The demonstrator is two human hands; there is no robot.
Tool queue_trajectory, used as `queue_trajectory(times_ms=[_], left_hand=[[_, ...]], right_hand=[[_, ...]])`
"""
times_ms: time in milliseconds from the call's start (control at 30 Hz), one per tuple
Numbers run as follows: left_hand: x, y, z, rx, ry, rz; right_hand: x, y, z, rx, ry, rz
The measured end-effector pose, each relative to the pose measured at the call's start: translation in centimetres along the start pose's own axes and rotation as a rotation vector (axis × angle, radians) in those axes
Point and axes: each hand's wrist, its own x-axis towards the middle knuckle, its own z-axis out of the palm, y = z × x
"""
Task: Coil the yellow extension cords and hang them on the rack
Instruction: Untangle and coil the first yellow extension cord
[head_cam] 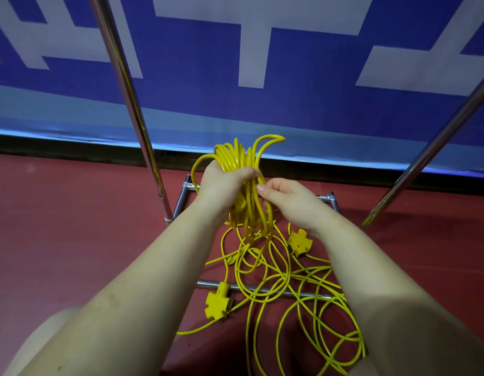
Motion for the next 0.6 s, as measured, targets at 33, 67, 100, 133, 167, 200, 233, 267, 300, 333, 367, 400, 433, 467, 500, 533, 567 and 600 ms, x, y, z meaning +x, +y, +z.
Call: queue_trajectory(times_ms=[33,67,100,133,167,200,233,267,300,333,367,400,433,467,500,533,567,600], left_hand=[[0.0,0.1,0.0,0.004,0.014,0.004],[0.1,0.2,-0.1,-0.001,0.036,0.0],[0.3,0.2,-0.3,-0.016,0.068,-0.009],[0.7,0.2,-0.6,-0.037,0.108,-0.024],[1.1,0.3,-1.0,-0.066,0.147,-0.042],[1.5,0.2,-1.4,-0.089,0.185,-0.06],[1.8,0.1,-1.9,-0.096,0.218,-0.07],[2.0,-0.1,-2.1,-0.075,0.249,-0.068],[2.2,-0.3,-2.4,-0.031,0.278,-0.061],[2.3,-0.4,-2.6,0.015,0.301,-0.054],[2.4,-0.5,-2.8,0.048,0.315,-0.049],[2.4,-0.6,-2.9,0.071,0.317,-0.048],[2.5,-0.7,-3.1,0.088,0.312,-0.051],[2.5,-0.8,-3.1,0.105,0.301,-0.059],[2.4,-0.8,-3.2,0.126,0.286,-0.076],[2.4,-0.9,-3.2,0.149,0.264,-0.093],[2.3,-1.0,-3.1,0.17,0.237,-0.107],[2.1,-1.1,-3.0,0.195,0.209,-0.121]], right_hand=[[-0.1,0.0,-0.2,-0.037,-0.03,0.008],[-0.1,0.0,-0.4,-0.066,-0.078,0.024],[-0.2,-0.1,-0.5,-0.085,-0.144,0.054],[-0.3,-0.1,-0.8,-0.11,-0.212,0.093],[-0.5,0.0,-0.9,-0.146,-0.262,0.13],[-0.6,0.2,-1.1,-0.186,-0.289,0.16],[-0.7,0.4,-1.3,-0.211,-0.296,0.18],[-0.7,0.7,-1.6,-0.224,-0.283,0.192],[-0.7,1.0,-1.8,-0.236,-0.239,0.181],[-0.6,1.1,-2.2,-0.255,-0.158,0.143],[-0.5,1.1,-2.5,-0.256,-0.047,0.085],[-0.4,1.0,-2.9,-0.229,0.08,0.015],[-0.4,0.8,-3.1,-0.177,0.198,-0.053],[-0.4,0.5,-3.3,-0.129,0.29,-0.114],[-0.4,0.2,-3.4,-0.1,0.353,-0.161],[-0.5,0.0,-3.5,-0.089,0.4,-0.195],[-0.5,-0.2,-3.5,-0.084,0.446,-0.224],[-0.4,-0.1,-3.5,-0.087,0.496,-0.244]])
